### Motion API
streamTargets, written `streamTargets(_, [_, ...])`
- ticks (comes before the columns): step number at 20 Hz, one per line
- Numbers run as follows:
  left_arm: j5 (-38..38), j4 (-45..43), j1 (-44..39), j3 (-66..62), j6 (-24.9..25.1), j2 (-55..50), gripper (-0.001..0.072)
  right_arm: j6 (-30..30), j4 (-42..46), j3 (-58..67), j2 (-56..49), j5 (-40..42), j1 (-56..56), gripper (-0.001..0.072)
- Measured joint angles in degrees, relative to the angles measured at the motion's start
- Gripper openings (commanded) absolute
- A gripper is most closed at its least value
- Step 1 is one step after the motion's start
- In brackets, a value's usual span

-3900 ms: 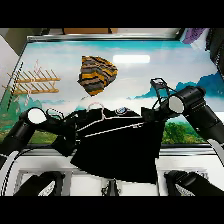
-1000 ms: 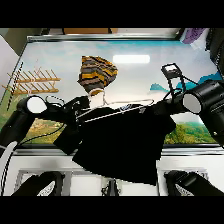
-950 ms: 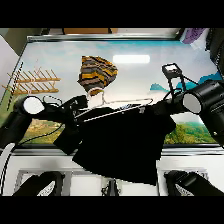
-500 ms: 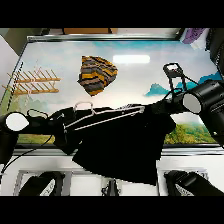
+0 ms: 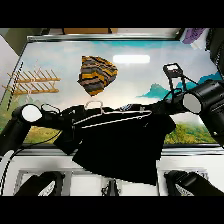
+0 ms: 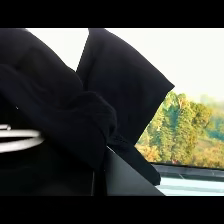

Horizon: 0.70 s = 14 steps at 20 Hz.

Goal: Fold the clothes and pants, and hang the long-sleeved shirts on hangers.

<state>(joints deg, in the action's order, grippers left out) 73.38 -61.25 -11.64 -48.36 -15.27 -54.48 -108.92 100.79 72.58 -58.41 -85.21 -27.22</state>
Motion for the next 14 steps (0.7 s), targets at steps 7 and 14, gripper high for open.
streamTargets(7, [0.8, 0.0, -1.4, -7.1, -0.9, -7.2, 0.0026, 0.0, 0.0, 0.0, 0.0, -0.7, 0.0, 0.0017])
streamTargets(14, [-1.2, 2.0, -5.0, -8.2, 1.2, -10.9, 0.0027, 2.4, 0.6, 0.0, 0.0, 0.6, 0.0, 0.0017])
